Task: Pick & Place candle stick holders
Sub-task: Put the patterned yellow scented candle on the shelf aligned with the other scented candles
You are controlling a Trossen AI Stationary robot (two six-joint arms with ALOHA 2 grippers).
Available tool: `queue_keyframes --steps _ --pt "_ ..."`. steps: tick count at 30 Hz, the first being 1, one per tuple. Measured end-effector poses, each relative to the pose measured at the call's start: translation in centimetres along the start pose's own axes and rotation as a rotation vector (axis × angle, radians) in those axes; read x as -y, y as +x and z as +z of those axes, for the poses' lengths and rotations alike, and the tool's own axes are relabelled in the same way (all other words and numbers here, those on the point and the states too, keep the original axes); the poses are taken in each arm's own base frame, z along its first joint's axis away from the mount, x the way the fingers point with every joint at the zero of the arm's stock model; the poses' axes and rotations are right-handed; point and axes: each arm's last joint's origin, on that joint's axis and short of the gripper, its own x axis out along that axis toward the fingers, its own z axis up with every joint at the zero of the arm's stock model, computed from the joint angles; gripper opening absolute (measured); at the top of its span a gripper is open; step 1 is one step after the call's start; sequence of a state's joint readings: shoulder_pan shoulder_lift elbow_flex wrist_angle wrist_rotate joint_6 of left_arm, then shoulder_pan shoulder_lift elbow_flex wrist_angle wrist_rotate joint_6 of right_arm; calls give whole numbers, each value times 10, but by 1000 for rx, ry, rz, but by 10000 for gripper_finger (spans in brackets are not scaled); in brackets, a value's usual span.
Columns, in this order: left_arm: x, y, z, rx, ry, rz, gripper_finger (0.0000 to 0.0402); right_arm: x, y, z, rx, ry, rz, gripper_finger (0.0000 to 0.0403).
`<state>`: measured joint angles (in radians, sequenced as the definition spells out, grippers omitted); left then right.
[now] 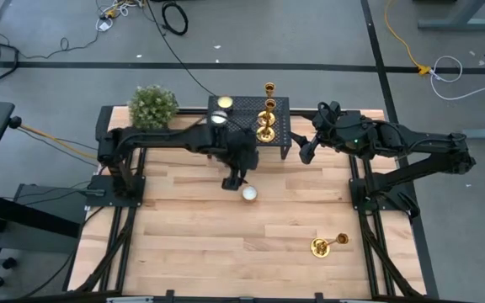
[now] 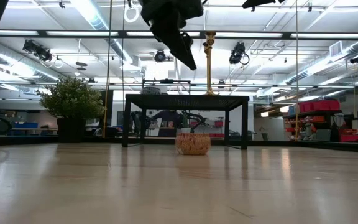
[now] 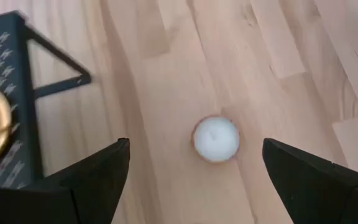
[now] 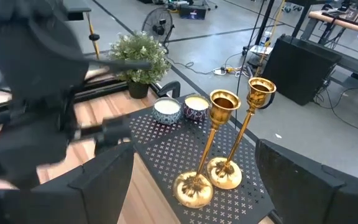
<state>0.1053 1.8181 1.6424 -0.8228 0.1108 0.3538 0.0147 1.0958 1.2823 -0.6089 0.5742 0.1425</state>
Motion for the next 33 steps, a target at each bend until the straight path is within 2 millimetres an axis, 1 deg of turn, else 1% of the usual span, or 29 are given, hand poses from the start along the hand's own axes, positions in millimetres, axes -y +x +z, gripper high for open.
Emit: queue_keyframes --steps 5,7,12,24,27,33 --pt "16 30 4 -32 46 -38 369 0 0 0 -2 1 11 336" --pt "23 42 3 -72 56 -62 369 -1 0 0 -2 7 16 336" --pt "34 63 2 -105 75 -88 369 -1 0 0 -3 8 17 336" --pt "34 106 -8 -178 49 -88 369 0 0 -1 -10 3 16 336" --pt "34 113 -9 -184 48 -88 369 0 0 -1 -14 0 15 336" --pt "33 119 -12 -209 59 -65 369 0 0 -2 -24 -6 13 336"
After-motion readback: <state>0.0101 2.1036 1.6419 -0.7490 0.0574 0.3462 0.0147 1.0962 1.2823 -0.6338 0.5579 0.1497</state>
